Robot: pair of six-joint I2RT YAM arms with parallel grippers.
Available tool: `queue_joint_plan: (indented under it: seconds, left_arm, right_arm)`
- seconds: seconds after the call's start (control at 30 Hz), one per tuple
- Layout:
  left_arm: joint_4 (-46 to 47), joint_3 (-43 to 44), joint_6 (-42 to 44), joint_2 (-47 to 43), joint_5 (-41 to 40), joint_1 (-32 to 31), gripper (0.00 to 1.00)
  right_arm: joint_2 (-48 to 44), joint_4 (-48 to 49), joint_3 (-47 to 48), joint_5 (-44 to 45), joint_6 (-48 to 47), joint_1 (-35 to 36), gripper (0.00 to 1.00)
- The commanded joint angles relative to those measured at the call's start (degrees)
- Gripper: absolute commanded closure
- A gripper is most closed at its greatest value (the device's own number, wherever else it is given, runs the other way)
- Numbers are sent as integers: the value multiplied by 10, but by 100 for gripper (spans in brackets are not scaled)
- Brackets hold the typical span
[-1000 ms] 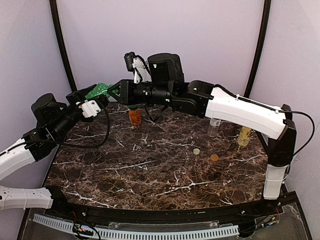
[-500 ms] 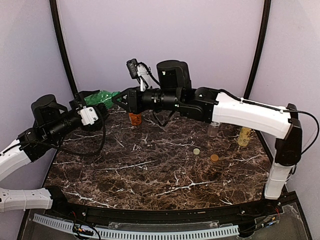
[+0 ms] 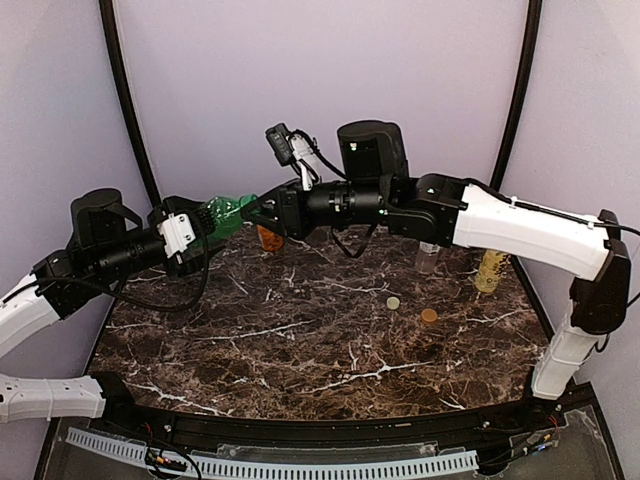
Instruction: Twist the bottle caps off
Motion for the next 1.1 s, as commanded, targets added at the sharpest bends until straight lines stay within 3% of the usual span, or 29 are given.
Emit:
queue_joint_plan:
  seconds: [0.0,0.27,0.4,0.5,0.63,0.8,1.07]
  left_arm:
    - [-51,12,-29,10,9,0,27]
    - [-44,30,-34,11,23,-1,56]
    - [-14,19,7,4,-2,-1,62]
    - [33,2,59,4,-32,-1,67]
    - [119,-21,142,10,-114,-2,71]
    - [200,-40,213,10,-136,-2,74]
    - [201,-44,228,7,-136,-2,74]
  right_arm:
    - [-26,20,-2,-25,-14,-1,100]
    - [-22,10,-2,-15,-9,-1,97]
    - [-32,9,-7,7,22,-4,50]
    - [-46,9,-15,29,75,-13,35]
    - [-54,17,-28,42,174,-29,31]
    - [-40,39,-24,17,222,-36,30]
    - [11,34,28,-4,230,-37,28]
